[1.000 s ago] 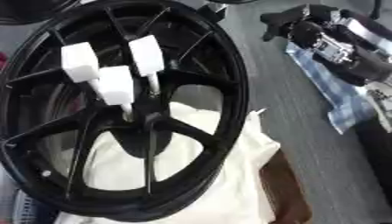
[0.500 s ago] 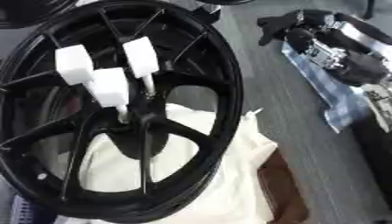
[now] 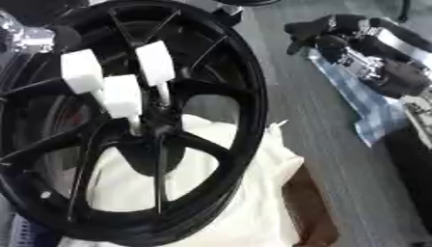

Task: Pull the pin out of the wheel hub.

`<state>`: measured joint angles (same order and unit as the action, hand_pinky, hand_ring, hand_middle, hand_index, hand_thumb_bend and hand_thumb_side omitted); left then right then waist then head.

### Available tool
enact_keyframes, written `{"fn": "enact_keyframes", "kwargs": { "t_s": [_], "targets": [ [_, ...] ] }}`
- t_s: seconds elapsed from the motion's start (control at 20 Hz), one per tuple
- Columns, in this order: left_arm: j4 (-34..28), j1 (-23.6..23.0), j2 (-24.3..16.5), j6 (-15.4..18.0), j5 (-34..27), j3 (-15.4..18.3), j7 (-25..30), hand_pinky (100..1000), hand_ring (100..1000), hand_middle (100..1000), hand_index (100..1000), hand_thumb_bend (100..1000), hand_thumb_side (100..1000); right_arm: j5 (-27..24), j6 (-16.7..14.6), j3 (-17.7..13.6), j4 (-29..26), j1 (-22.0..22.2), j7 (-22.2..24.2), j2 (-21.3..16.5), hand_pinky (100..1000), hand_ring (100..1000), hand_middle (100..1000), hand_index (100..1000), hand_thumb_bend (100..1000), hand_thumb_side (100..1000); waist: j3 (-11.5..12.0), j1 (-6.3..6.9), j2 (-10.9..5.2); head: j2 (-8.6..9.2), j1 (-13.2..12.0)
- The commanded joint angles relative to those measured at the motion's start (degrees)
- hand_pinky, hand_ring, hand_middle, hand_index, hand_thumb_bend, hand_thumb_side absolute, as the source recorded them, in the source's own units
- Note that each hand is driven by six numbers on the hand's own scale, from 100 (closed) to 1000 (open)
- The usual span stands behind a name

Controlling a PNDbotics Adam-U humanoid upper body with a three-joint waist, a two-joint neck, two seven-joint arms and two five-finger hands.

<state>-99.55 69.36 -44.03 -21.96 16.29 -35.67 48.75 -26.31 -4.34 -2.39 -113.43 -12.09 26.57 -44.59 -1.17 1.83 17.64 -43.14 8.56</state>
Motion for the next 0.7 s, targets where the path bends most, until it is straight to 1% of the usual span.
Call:
{"fn": "enact_keyframes", "kwargs": {
  "t_s": [0.05, 0.1, 0.15, 0.3, 0.35, 0.4, 0.45, 0.7],
  "targets": [
    [1.99, 1.4, 0.65, -2.24, 1.83, -0.96, 3.22, 936, 851, 797, 899, 513, 775, 0.24, 0.53, -0.19, -1.16, -0.7, -0.08, -1.27, 1000, 1000, 660, 769, 100, 616, -0.19, -0.13, -1.41, 0.85, -0.7],
    [2.73, 1.37, 0.98, -1.67, 2.3, -1.36, 3.22, 936, 851, 797, 899, 513, 775, 0.26, 0.64, -0.15, -1.16, -0.8, -0.05, -1.21, 1000, 1000, 660, 769, 100, 616, -0.24, -0.1, -1.31, 0.87, -0.85],
    [3.43, 1.33, 1.2, -1.15, 2.78, -1.67, 3.22, 949, 865, 808, 908, 545, 796, 0.3, 0.74, -0.11, -1.16, -0.88, -0.01, -1.16, 1000, 1000, 659, 769, 100, 619, -0.28, -0.07, -1.2, 0.86, -0.97],
    [5.25, 1.05, 1.56, 0.46, 4.47, -2.3, 3.22, 958, 873, 815, 915, 562, 811, 0.51, 1.03, 0.0, -1.16, -1.06, 0.14, -1.02, 1000, 1000, 659, 769, 100, 621, -0.34, 0.03, -0.88, 0.63, -1.17],
    [5.64, 0.95, 1.58, 0.93, 4.79, -2.39, 3.22, 963, 879, 818, 915, 582, 803, 0.56, 1.1, 0.0, -1.16, -1.1, 0.14, -0.98, 1000, 1000, 659, 769, 100, 623, -0.34, 0.06, -0.79, 0.53, -1.22],
    [5.97, 0.79, 1.55, 1.4, 5.08, -2.51, 3.22, 963, 879, 818, 915, 582, 803, 0.61, 1.19, -0.01, -1.16, -1.13, 0.11, -0.92, 1000, 1000, 659, 769, 100, 623, -0.33, 0.09, -0.69, 0.44, -1.28],
    [6.31, 0.59, 1.46, 1.8, 5.42, -2.6, 3.22, 964, 881, 819, 911, 605, 775, 0.66, 1.3, -0.01, -1.16, -1.15, 0.07, -0.86, 1000, 1000, 658, 768, 100, 625, -0.3, 0.14, -0.56, 0.38, -1.35],
    [7.97, -1.06, 1.04, 2.95, 6.59, -3.01, 3.22, 953, 876, 815, 905, 587, 726, 0.98, 1.74, 0.06, -1.16, -1.38, 0.07, -0.47, 1000, 1000, 657, 767, 100, 630, -0.37, 0.28, 0.02, 0.3, -1.64]
  ]
}}
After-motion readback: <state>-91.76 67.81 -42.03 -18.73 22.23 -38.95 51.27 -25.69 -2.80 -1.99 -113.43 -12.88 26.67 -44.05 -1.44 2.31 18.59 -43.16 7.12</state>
